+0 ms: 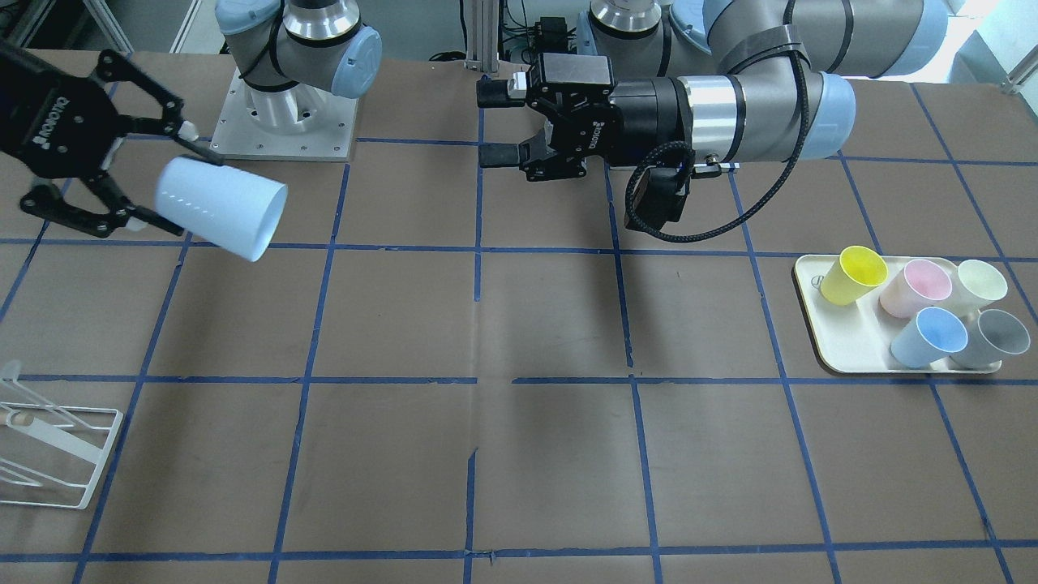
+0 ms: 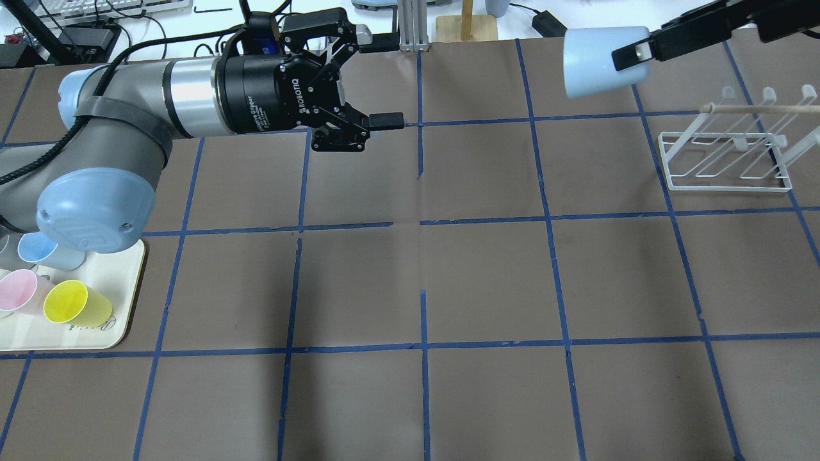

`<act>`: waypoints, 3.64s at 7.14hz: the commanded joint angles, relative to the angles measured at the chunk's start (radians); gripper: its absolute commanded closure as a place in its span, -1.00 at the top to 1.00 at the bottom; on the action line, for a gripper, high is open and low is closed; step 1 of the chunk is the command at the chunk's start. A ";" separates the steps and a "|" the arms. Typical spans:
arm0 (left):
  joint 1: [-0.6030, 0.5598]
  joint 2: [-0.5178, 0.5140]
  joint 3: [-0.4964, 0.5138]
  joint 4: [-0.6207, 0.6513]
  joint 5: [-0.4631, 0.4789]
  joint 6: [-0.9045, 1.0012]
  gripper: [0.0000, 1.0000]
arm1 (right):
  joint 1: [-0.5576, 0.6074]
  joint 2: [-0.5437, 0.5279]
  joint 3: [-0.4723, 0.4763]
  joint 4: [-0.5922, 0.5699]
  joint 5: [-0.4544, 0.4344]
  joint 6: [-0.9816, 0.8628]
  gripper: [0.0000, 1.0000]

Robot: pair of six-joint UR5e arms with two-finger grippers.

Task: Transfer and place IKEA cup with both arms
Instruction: 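Bring the cup toward the left gripper and close the left gripper on its rim, then open the right gripper and pull it away from the cup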

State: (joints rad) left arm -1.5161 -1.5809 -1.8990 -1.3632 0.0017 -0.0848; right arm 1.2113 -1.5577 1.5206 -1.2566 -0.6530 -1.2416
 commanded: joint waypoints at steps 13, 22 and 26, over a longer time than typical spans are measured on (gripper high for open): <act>-0.067 0.013 -0.005 0.096 -0.063 -0.128 1.00 | 0.238 -0.088 0.012 0.071 0.050 -0.006 0.33; -0.098 0.008 -0.005 0.135 -0.058 -0.151 -0.12 | 0.234 -0.110 -0.008 0.167 0.049 -0.002 0.99; -0.098 0.013 0.000 0.135 -0.058 -0.161 -0.38 | 0.229 -0.125 -0.057 0.192 -0.020 -0.002 1.00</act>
State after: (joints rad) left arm -1.6138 -1.5685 -1.8999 -1.2287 -0.0568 -0.2393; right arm 1.4423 -1.6826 1.4883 -1.0674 -0.6406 -1.2463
